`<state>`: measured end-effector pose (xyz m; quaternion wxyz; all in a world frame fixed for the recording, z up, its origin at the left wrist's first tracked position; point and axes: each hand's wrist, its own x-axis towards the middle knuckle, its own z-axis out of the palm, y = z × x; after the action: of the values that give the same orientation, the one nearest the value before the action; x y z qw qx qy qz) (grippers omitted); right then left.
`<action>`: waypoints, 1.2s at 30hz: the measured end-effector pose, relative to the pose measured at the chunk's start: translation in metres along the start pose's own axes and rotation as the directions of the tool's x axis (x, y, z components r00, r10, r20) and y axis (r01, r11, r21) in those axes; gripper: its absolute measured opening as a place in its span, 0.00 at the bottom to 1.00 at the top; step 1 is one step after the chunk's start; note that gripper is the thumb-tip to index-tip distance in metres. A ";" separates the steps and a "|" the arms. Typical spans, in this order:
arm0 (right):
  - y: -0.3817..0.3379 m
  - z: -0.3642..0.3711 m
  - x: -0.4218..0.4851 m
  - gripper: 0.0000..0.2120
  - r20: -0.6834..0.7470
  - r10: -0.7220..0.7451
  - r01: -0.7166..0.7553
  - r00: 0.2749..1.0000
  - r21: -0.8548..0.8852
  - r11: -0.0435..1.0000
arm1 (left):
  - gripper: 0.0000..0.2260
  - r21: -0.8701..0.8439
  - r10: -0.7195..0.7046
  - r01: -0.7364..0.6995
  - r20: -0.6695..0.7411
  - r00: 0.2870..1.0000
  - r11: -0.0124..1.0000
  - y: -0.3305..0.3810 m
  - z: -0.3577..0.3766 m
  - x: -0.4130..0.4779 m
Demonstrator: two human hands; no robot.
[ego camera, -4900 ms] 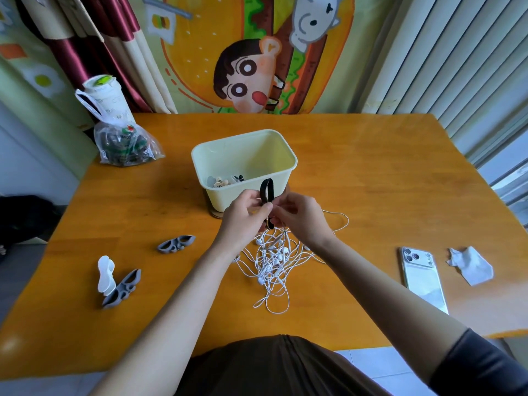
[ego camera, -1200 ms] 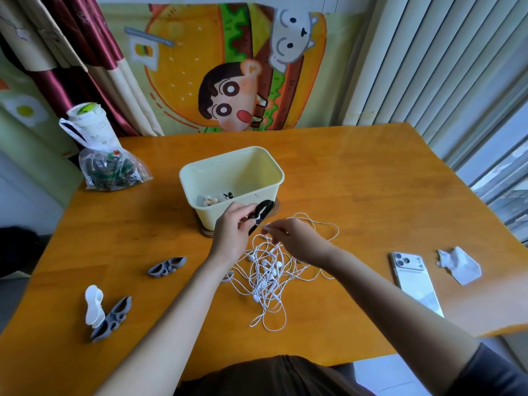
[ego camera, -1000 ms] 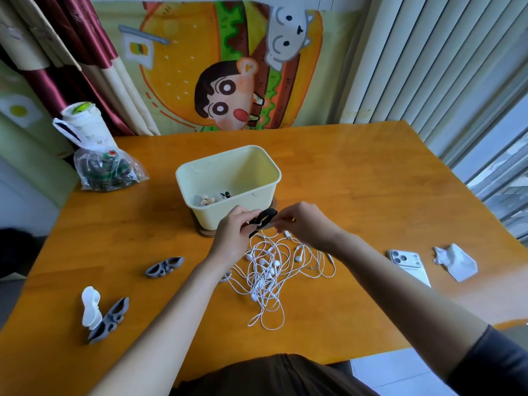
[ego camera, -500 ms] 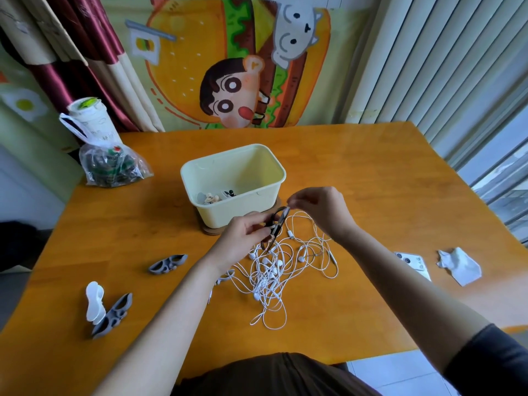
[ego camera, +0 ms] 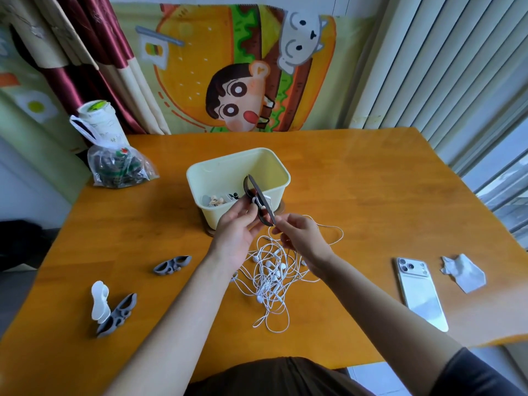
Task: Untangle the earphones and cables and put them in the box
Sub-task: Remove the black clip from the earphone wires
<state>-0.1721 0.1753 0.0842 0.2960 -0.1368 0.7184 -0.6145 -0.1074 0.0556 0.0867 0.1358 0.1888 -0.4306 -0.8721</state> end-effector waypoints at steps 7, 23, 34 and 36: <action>0.002 0.010 -0.004 0.11 -0.019 -0.120 0.111 0.993 -0.263 0.959 | 0.14 0.088 0.089 -0.072 -0.212 0.973 0.993 -0.004 0.002 0.004; 0.003 0.001 -0.011 0.10 0.076 -0.200 0.206 0.977 -0.586 0.784 | 0.13 0.591 0.326 -0.215 -0.087 0.941 0.778 -0.013 -0.015 0.009; -0.021 -0.025 0.004 0.08 0.075 -0.304 0.250 0.950 -0.764 0.594 | 0.17 0.884 0.088 -0.198 0.178 0.980 0.423 -0.012 -0.034 0.007; -0.021 -0.028 0.005 0.08 0.073 -0.311 0.251 0.948 -0.772 0.584 | 0.17 0.888 0.028 -0.186 0.193 0.981 0.421 -0.012 -0.032 0.006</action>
<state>-0.1967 0.1908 0.1049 0.0823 -0.3402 0.8906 -0.2904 -0.0995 0.0381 0.0583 0.0371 0.1390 -0.8496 -0.5074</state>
